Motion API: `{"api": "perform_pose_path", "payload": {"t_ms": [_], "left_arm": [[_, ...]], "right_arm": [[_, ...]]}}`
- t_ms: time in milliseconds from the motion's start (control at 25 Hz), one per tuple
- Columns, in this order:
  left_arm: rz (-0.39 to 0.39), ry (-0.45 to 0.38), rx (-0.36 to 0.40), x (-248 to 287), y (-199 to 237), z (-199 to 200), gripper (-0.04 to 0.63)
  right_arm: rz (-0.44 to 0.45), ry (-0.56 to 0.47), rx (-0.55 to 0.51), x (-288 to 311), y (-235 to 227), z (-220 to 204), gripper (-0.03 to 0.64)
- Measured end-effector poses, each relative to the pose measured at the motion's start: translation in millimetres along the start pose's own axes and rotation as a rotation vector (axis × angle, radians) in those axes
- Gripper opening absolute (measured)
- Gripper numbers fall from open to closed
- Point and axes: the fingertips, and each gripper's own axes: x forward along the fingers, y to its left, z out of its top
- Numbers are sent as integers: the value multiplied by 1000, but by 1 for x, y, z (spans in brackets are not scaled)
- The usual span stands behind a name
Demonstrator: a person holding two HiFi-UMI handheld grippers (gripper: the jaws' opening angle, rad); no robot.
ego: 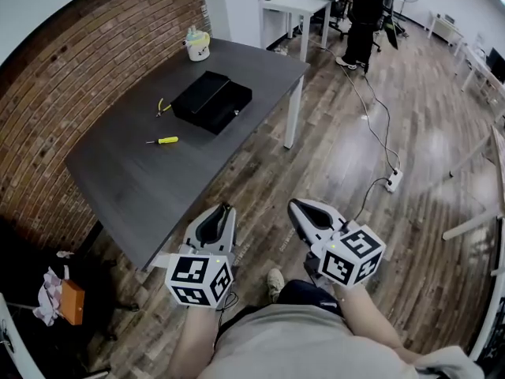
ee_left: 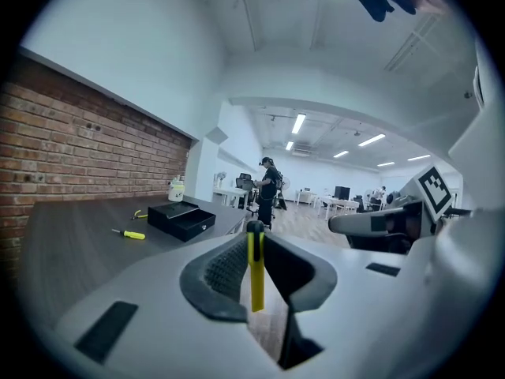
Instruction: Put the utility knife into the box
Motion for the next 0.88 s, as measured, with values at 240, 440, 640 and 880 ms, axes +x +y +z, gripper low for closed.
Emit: {"api": "perform_pose_path", "payload": {"t_ms": [240, 440, 640, 880], "left_arm": [[-10, -24, 23, 59, -4, 20, 78], [-23, 8, 21, 84, -5, 18, 78], [-19, 28, 11, 108, 6, 16, 78], [-25, 39, -15, 137, 15, 14, 78]], "right_arm": [[8, -5, 26, 22, -46, 21, 5], [4, -2, 62, 34, -68, 27, 5], [-5, 11, 101, 46, -89, 25, 5], [0, 49, 127, 60, -110, 25, 5]]}}
